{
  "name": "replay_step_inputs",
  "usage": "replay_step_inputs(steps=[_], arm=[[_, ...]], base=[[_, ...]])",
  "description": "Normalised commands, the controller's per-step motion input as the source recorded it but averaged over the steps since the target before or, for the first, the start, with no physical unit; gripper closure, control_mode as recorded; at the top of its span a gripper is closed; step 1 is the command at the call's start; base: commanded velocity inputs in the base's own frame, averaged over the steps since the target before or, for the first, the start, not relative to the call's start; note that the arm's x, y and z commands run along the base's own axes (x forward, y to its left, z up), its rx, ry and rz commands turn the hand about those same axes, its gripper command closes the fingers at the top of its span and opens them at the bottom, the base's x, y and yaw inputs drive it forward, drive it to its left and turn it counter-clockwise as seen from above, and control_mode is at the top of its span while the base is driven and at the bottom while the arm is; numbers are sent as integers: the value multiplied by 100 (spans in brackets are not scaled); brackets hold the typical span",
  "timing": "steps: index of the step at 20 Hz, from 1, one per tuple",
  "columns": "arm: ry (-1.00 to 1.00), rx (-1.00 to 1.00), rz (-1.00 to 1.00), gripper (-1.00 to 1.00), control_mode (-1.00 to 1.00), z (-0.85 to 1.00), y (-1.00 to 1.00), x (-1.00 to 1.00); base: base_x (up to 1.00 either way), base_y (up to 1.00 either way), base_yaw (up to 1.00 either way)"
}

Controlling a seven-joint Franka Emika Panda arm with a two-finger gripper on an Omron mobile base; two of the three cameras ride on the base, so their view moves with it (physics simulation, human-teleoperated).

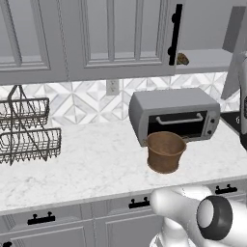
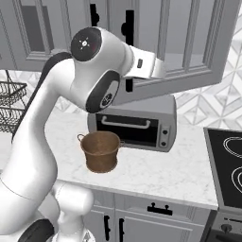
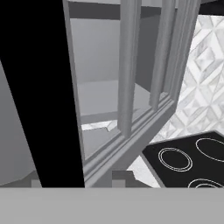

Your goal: Open the cabinet, pick up the bread from the cabinet and place it in the basket. Then move the basket to the dining counter.

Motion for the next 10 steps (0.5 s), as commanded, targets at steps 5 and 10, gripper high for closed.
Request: replay_step_inputs(steps=[5,10], arm=[[-19,0,0,100,-100,0,-100,-68],[-17,0,0,100,-100,0,-100,-70]], base=[[0,0,0],[0,0,0]])
